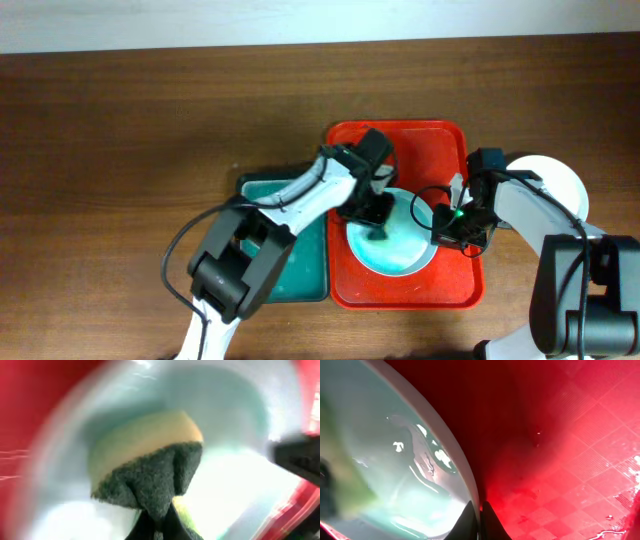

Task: Clean dirty plates on tray and stack at the side
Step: 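Scrub the light-green plate with the sponge in the left gripper, then lift the light-green plate with the right gripper and rinse over green tray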

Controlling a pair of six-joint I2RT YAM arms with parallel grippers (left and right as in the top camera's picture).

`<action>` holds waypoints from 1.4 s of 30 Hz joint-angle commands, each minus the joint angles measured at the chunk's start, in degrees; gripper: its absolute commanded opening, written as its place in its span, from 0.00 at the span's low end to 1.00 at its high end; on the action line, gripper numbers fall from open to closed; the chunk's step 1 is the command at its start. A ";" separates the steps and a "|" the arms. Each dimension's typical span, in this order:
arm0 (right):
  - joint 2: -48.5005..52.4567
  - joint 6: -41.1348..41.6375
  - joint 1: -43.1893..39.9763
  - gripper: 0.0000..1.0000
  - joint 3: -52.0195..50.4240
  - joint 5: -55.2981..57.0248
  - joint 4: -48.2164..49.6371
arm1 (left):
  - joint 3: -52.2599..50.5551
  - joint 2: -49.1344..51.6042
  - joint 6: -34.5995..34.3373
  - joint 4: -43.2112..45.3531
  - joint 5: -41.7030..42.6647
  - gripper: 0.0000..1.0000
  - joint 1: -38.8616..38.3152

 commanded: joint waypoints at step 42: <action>-3.10 -0.42 1.25 0.04 14.80 2.62 -19.17 | -12.46 -30.12 -1.88 -16.00 -17.33 0.59 21.22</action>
